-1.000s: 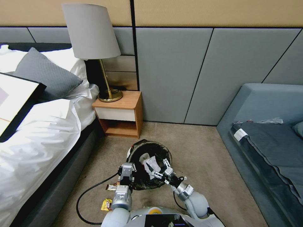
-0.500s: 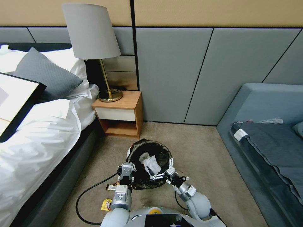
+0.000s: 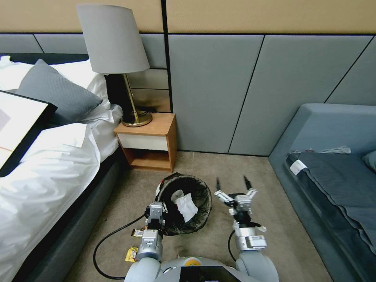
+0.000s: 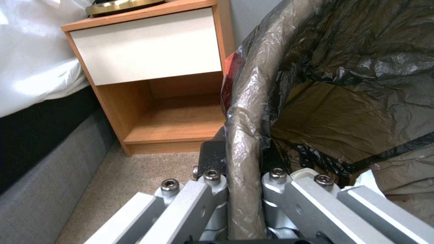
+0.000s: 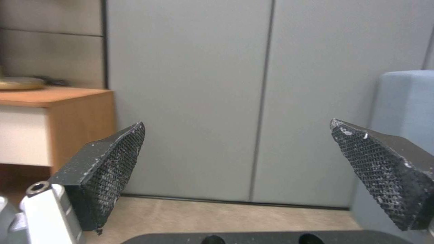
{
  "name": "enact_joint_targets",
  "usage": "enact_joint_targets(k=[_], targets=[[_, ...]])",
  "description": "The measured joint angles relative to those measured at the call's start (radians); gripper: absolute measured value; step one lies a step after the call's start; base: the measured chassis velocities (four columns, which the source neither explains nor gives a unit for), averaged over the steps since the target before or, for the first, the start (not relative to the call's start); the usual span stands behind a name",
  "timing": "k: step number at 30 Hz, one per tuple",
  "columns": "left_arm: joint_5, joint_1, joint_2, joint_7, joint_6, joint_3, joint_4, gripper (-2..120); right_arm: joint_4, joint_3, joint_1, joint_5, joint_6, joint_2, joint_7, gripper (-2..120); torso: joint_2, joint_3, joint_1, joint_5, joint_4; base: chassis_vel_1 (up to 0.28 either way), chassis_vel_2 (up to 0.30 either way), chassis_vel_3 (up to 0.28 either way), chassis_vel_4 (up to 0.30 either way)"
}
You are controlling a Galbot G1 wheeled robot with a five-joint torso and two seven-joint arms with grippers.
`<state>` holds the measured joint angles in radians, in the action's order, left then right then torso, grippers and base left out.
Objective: Pick up the trash bin, then pick up the garbage from the floor and place it into the trash bin.
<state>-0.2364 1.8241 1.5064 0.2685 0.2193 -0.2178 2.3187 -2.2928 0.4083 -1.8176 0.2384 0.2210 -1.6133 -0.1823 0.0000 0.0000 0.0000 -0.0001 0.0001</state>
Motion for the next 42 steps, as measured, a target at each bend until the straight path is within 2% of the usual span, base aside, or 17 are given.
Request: enact_joint_targets(k=[13, 42], targets=[[0.040, 0.003, -0.005, 0.017, 0.006, -0.004, 0.019, 1, 0.022, 0.061, 0.015, -0.034, 0.020, 0.003, 0.013, 100, 0.000, 0.000, 0.000, 0.0001, -0.0001, 0.000, 0.000, 0.000, 0.000], [0.032, 0.011, -0.008, 0.010, 0.006, -0.005, 0.035, 1, 0.025, 0.067, 0.017, -0.043, 0.022, 0.005, 0.047, 100, 0.000, 0.000, 0.000, 0.0000, -0.0001, 0.024, 0.024, 0.023, 0.022]])
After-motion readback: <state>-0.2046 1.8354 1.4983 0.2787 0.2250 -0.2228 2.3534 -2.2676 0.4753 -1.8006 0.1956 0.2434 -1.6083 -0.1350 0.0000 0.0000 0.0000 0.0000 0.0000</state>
